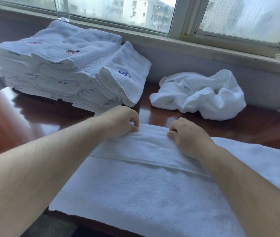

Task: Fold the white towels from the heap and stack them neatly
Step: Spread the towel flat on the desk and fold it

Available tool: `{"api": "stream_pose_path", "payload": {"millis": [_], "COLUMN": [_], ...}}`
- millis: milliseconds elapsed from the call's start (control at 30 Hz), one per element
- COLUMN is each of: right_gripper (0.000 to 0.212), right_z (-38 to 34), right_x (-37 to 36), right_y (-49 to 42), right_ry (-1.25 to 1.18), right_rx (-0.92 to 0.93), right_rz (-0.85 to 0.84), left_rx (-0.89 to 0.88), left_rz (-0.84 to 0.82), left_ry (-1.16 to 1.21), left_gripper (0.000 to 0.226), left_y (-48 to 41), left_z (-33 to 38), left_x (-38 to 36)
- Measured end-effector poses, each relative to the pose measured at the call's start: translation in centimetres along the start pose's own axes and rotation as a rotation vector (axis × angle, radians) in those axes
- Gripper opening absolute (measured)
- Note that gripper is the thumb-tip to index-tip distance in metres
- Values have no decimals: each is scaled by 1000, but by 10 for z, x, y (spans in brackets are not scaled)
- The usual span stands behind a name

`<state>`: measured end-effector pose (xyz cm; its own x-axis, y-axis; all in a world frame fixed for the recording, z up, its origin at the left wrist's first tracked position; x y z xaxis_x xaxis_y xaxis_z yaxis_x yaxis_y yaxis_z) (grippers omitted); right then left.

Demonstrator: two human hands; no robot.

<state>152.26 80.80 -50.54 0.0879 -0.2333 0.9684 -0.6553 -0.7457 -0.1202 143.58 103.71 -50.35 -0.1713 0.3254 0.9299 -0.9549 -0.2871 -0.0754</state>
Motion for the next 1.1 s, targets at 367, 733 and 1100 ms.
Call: {"api": "stream_pose_path", "payload": {"millis": [367, 733, 1100], "right_gripper": [12, 63, 86], "right_z": [-3, -27, -43], "right_x": [-4, -26, -37], "right_y": [3, 16, 27], "right_ry": [-12, 114, 72], "right_rx": [64, 39, -83], "right_rz": [121, -154, -207], "left_rx": [-57, 40, 45], "left_rz": [51, 218, -78], "left_ry": [-48, 41, -200], "left_gripper": [11, 20, 63], "left_y": [-13, -13, 42], "left_z": [-6, -4, -35], "left_x": [-7, -18, -20]}}
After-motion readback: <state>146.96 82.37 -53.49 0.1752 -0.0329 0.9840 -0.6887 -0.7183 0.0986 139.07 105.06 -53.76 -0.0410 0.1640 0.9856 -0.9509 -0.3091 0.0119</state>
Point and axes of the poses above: each hand's wrist, its own y-axis away from the middle knuckle, its own x-axis out of the back of the hand, z = x × y, the point moved 1 cm from there along -y, towards the middle knuckle, and after that the axes turned 8 degrees about x, right-handed, at the moved point
